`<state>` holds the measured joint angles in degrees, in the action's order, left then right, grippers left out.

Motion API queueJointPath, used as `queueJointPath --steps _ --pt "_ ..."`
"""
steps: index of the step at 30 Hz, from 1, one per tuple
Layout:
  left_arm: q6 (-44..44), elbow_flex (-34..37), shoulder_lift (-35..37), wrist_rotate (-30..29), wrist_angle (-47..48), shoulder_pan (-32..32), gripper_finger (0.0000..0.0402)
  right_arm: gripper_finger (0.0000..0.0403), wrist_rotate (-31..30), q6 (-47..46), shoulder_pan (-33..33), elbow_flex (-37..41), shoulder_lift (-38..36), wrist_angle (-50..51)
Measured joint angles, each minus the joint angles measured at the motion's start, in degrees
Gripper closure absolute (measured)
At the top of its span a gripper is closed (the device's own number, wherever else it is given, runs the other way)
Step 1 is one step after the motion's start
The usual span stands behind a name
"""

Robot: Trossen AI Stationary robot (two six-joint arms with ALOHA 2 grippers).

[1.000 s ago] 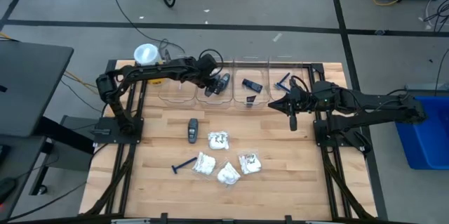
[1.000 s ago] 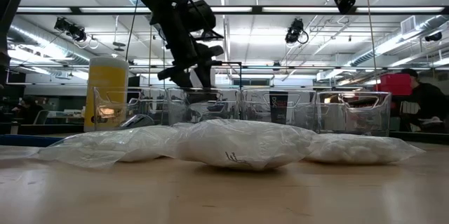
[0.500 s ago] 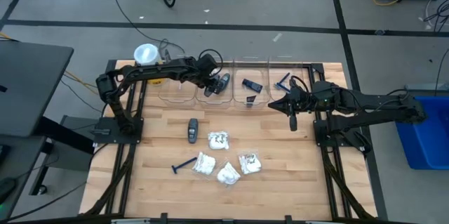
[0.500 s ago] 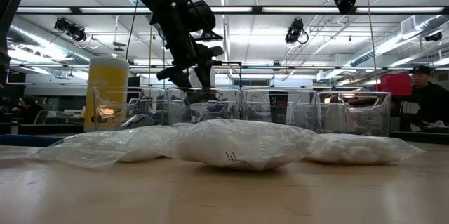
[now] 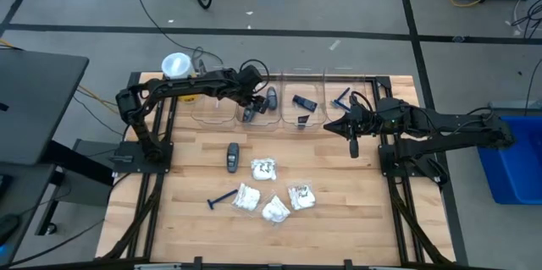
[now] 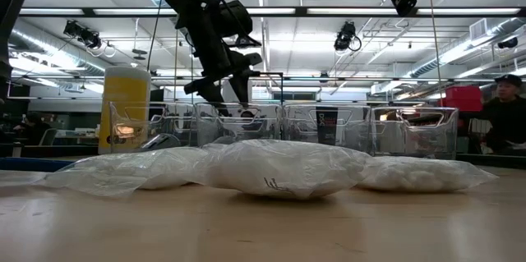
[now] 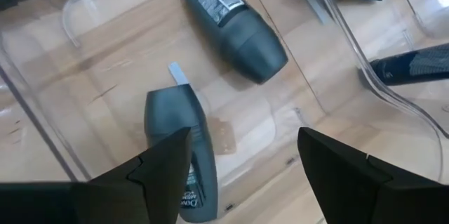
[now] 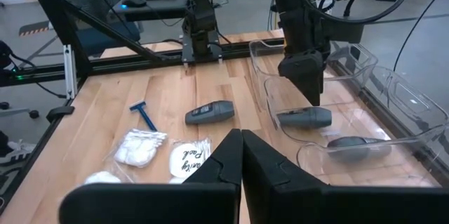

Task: Pick & Place Travel size toiletries
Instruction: Put the black deodorant into the middle left transparent bin

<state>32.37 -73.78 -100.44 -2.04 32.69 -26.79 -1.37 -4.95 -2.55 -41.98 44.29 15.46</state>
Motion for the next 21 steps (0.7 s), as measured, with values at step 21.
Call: queueJointPath --steps 21 --pt "-1.27 0.02 0.02 0.19 -0.03 0.0 0.0283 0.0396 0.0 0.0 0.0 0.02 0.0 0.0"
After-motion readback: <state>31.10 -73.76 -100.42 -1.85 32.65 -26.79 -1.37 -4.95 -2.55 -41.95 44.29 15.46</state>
